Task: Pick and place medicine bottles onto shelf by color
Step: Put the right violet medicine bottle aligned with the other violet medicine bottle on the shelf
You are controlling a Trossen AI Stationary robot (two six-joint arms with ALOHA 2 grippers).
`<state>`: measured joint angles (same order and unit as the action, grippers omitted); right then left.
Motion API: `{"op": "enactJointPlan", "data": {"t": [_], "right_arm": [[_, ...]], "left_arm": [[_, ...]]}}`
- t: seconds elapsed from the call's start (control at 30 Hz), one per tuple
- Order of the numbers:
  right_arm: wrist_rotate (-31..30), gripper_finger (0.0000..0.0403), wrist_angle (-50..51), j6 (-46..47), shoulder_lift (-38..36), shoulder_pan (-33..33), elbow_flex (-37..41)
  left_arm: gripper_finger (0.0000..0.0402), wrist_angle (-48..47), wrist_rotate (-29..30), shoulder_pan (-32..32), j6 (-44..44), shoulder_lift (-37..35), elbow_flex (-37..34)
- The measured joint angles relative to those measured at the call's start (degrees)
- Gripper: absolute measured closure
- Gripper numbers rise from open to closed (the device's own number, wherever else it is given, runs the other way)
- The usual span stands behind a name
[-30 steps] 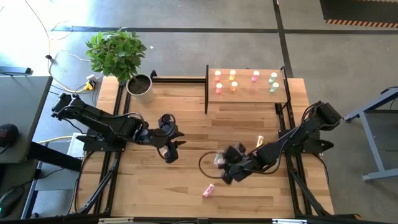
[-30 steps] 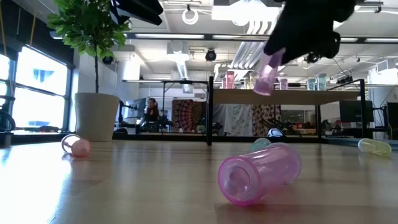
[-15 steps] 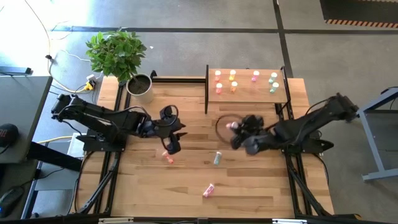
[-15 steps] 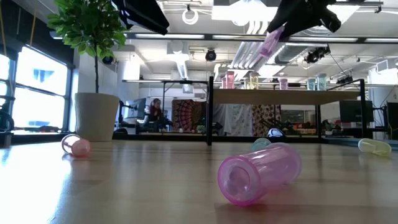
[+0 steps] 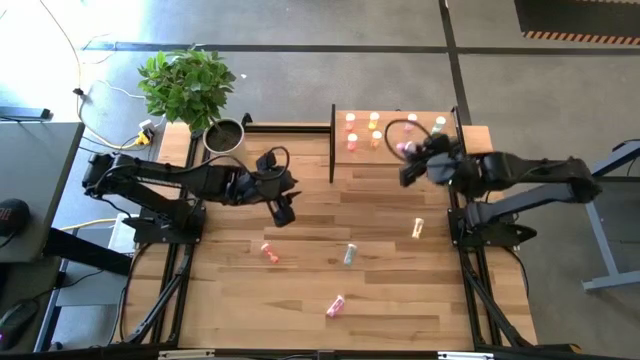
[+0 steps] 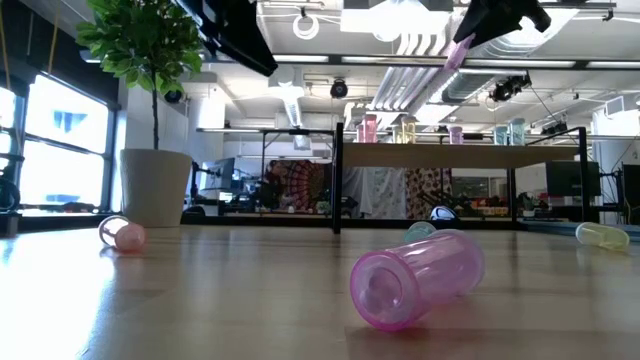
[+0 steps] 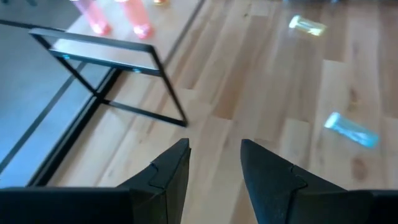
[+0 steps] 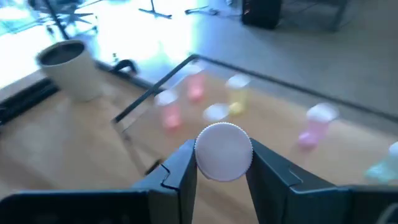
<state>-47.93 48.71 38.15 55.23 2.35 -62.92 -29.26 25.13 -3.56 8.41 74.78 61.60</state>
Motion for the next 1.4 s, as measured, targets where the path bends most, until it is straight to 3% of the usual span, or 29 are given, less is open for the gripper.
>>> {"op": "enactJointPlan", "data": {"t": [0.17,0.3,0.57,0.73,0.93,1.4], "right_arm": [[2.69,0.0297,3.27,-8.26,-0.49,-9.21,-4.48],[6.81,0.0297,8.82,-8.63,0.05,-17.45,-7.4],[26.0,0.0297,11.15,-10.14,3.39,-31.52,-5.87],[30.6,0.0297,11.0,-12.11,9.12,-34.69,-5.87],[31.9,0.0297,10.06,-13.56,15.14,-37.02,-5.83],[31.65,0.0297,9.29,-11.55,17.98,-39.17,-5.83]], "left_arm": [[0.0268,0.0,0.05,-3.91,-1.76,0.0,0.0],[0.0268,0.0,0.04,-6.91,-2.17,0.0,0.0],[0.0268,0.07,-0.27,-11.66,-2.14,0.0,0.0],[0.0268,0.08,-0.89,-13.44,-2.03,0.0,0.0],[0.0268,0.09,-0.9,-14.19,-2.02,0.0,0.0],[0.0268,2.58,-0.47,-14.22,-2.15,0.0,0.0]]}}
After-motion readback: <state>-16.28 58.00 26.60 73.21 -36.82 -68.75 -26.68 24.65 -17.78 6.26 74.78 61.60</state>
